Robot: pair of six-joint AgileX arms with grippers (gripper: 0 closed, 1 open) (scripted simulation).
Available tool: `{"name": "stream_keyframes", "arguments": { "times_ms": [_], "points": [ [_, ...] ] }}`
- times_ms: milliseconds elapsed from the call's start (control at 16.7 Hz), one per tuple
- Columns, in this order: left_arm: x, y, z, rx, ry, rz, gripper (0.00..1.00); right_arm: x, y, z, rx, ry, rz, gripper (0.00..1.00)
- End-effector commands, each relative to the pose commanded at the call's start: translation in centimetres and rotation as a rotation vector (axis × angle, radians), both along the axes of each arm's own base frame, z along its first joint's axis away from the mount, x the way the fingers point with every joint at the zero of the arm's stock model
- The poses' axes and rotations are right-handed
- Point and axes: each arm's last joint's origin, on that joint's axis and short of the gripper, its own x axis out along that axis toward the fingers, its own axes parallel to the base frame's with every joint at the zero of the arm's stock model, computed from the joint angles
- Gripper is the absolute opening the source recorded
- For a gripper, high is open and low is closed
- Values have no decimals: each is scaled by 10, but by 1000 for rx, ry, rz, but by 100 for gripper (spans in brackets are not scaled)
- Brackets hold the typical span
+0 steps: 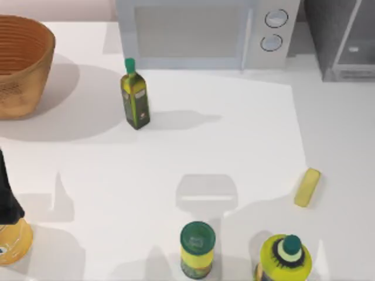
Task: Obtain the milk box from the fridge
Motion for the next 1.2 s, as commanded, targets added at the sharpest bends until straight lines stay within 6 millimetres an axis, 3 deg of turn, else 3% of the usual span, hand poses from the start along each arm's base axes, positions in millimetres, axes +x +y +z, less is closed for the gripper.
{"name": "stream_keyframes", "arguments": {
  "times_ms": [480, 1080, 1200],
  "points": [
    [0, 0, 0, 0, 0, 0, 100, 0, 0, 0, 0, 0, 0, 2],
    [0, 0, 0, 0, 0, 0, 100, 0, -1, 2, 1, 0, -3, 0],
    [0, 0, 0, 0, 0, 0, 100, 0, -1, 14, 2, 0, -2, 0]
  ]
}}
